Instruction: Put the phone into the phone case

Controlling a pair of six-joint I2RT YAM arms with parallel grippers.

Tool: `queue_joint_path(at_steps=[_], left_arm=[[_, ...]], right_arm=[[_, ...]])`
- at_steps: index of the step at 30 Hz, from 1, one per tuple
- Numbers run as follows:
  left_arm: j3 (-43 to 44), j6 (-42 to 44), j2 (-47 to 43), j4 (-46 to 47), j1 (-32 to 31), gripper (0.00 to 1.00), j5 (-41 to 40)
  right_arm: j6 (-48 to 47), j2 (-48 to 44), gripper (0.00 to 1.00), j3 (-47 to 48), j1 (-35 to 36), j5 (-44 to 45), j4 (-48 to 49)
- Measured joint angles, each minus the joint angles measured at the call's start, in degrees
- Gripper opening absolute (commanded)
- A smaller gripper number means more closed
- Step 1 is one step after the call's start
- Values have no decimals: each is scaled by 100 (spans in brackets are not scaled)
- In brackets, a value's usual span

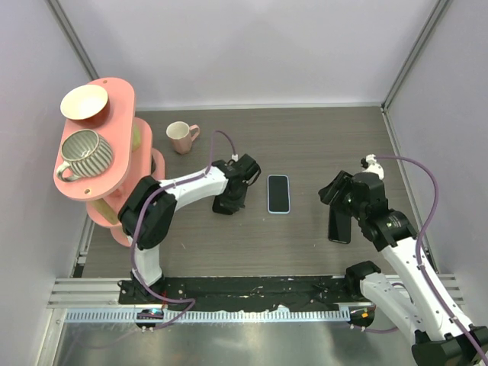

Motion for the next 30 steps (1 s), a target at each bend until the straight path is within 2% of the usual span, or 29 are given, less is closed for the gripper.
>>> queue_joint_path(at_steps=[5,7,11,13,14,15,19,20,21,24,26,27,30], left_arm=[[-546,-385,-286,284,-105,4,72],[-1067,-708,-472,881,-87,3,407],[-1552,-1115,-809,1449,-87,4,695],[-1775,-1292,-955,1624,-142,9,769],[-1840,-1364,-1001,1687,-177,14,776],[-1899,-1416,-1049,1742,-223,26,791],[-1958,-1554,-1213,1921,-369,56,874],[-1958,-1526,-1266,1947,-387,69,890],[-1958,-1543,-1368,1974,-404,99,918],[-1888,-1403,-1687,1926,-424,100,973],[-1751,-1300,-1919,1904,-424,100,966],[-1674,-1217,-2057,1895,-424,100,964],[-1462,-911,-2503,1871,-424,100,837]], right_arm=[[586,208,64,221,0,739,-501],[885,98,66,227,0,1158,-728],[1204,-251,67,177,0,1637,-824],[1362,-409,67,173,0,1873,-916],[1502,-461,67,188,-2,2013,-994],[1637,-435,67,219,-2,2129,-1082],[2164,-28,71,238,-2,2476,-1467],[2249,48,72,236,-2,2542,-1537],[2293,122,72,232,-2,2603,-1578],[2378,219,78,221,-2,2841,-1631],[2463,249,78,221,-2,3027,-1659],[2509,271,76,214,-2,3110,-1665],[2594,439,31,170,-22,3274,-1665]])
